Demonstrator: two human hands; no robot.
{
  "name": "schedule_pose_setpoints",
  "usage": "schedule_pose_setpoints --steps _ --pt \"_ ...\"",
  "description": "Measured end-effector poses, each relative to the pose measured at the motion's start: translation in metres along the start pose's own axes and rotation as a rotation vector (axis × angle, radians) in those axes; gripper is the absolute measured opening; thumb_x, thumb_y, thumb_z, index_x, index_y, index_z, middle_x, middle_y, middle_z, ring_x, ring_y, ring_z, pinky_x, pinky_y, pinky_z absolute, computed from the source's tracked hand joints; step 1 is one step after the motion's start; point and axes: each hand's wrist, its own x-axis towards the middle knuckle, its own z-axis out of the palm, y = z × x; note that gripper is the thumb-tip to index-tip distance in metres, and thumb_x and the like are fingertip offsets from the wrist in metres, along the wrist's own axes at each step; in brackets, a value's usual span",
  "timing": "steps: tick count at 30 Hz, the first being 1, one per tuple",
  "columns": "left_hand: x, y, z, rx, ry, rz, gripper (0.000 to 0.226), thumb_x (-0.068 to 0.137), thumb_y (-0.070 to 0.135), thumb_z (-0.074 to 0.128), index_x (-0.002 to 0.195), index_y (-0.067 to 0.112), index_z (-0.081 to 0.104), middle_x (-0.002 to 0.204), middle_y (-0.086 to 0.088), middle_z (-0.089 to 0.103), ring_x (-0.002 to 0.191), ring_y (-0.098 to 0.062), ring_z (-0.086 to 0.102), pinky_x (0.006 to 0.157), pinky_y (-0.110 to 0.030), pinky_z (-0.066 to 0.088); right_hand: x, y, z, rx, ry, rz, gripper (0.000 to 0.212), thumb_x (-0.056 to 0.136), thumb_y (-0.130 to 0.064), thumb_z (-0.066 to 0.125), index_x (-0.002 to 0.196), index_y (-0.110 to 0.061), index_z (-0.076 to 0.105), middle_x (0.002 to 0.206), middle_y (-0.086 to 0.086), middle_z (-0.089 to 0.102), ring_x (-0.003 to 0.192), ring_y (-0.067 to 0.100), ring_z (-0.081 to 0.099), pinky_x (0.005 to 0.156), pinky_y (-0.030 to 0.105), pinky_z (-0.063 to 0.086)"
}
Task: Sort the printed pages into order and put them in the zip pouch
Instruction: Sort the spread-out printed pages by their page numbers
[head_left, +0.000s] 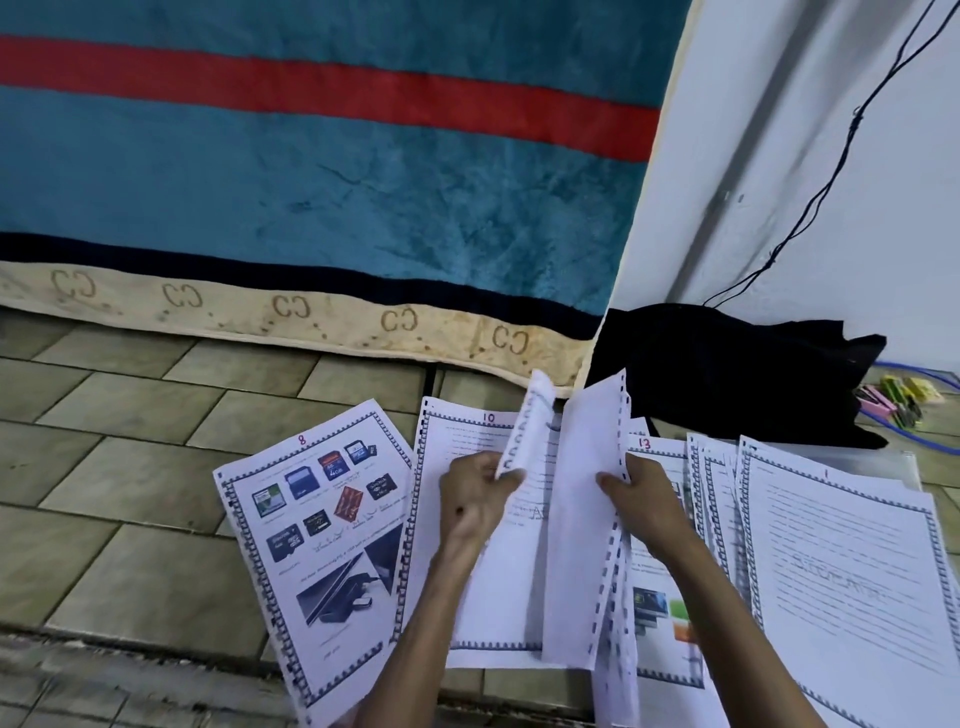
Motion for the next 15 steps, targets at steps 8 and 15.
schedule_pose_setpoints --steps 8,15 --pt "-0.001 0.012 -0.017 -0.025 0.329 0.117 0.036 0.097 0.035 0.042 0.107 0.011 0.067 0.100 -0.006 0.070 0.095 -0.022 0.065 0.079 -0.022 0.043 -0.003 -0.003 -0.004 0.008 -0.004 0.012 0.012 0.094 -0.006 0.049 0.086 -0.003 0.057 0.076 0.015 0.059 0.056 0.020 0.051 0.055 0.027 0.040" --pt "0.006 0.023 -0.009 -0.045 -0.119 -0.096 0.051 0.089 0.060 0.040 0.088 0.017 0.067 0.095 -0.013 0.068 0.086 -0.029 0.066 0.083 -0.038 0.055 -0.022 -0.035 0.007 -0.001 -0.282 0.059 0.063 0.097 -0.053 0.017 0.141 -0.014 0.039 0.142 0.013 0.045 0.132 0.028 0.038 0.108 0.038 0.029"
